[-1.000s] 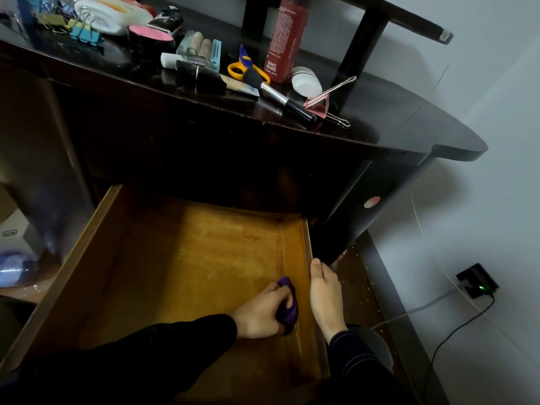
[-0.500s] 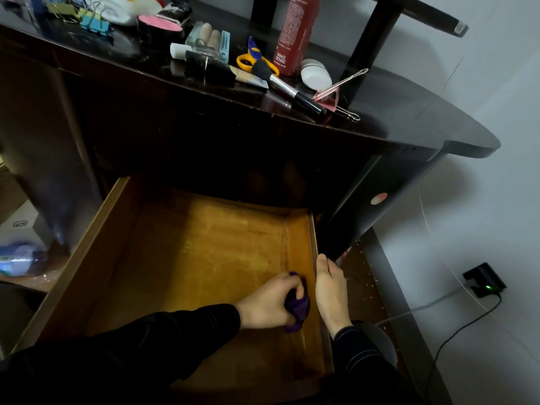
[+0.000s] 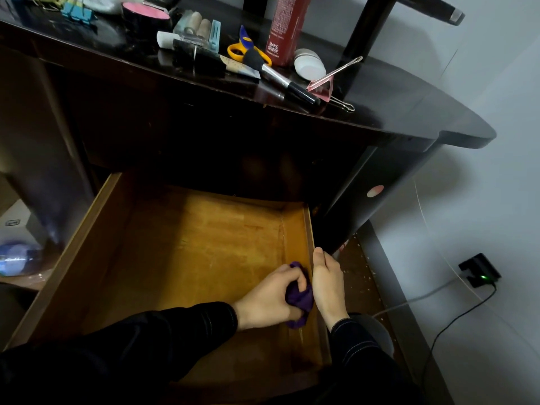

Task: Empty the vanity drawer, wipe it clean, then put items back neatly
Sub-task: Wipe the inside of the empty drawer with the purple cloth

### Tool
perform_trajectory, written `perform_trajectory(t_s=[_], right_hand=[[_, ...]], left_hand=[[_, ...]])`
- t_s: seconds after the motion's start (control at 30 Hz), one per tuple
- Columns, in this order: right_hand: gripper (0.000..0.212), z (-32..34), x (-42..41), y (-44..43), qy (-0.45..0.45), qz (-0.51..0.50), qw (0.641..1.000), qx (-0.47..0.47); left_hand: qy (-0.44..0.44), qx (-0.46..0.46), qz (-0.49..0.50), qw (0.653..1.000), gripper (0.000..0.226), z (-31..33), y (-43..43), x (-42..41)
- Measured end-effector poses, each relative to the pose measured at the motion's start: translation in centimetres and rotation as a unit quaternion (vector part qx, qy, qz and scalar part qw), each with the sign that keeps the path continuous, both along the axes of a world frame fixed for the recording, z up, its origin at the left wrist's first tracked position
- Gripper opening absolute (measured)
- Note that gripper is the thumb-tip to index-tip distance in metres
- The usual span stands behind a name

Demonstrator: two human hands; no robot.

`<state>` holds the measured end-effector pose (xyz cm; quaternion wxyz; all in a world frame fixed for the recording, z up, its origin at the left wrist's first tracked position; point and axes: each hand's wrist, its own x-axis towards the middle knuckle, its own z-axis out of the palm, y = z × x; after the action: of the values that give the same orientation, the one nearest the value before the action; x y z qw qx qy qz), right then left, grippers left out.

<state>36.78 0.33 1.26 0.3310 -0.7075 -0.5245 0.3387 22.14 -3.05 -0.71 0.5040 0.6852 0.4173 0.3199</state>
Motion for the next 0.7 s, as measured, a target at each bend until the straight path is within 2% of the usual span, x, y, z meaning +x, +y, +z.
perform_trajectory(t_s=[0.07,0.13,0.2,0.4,0.47,0.6,0.7], right_hand=[[0.05,0.0,0.0,0.0,-0.003,0.0,1.0,-0.002],[0.051,0.1,0.0,-0.1,-0.006,0.003,1.0,-0.006],[0.053,0.1,0.0,-0.1,-0.006,0.004,1.0,-0.008],[0.048,0.3,-0.1,-0.1,-0.002,-0.002,1.0,0.002],[0.047,0.3,-0.1,-0.2,0.001,0.002,1.0,-0.002],[0.049,0.4,-0.1,-0.3,0.0,0.005,1.0,-0.002],[0.046,0.5,-0.1,-0.2,0.0,0.006,1.0,0.004]], left_hand=[[0.032,-0.009,-0.01,0.999,0.038,-0.8,-0.5,0.2],[0.129,-0.027,-0.055,0.99,0.039,-1.6,-0.9,0.0],[0.168,-0.041,-0.08,0.982,0.038,-1.7,-0.9,-0.3],[0.017,-0.012,0.019,1.0,0.037,0.8,-0.3,0.1],[0.038,-0.021,0.004,0.999,0.037,0.2,-0.7,0.3],[0.16,-0.094,-0.085,0.979,0.038,-1.3,-1.3,0.1],[0.104,-0.063,-0.036,0.992,0.037,-0.2,-0.6,0.1]])
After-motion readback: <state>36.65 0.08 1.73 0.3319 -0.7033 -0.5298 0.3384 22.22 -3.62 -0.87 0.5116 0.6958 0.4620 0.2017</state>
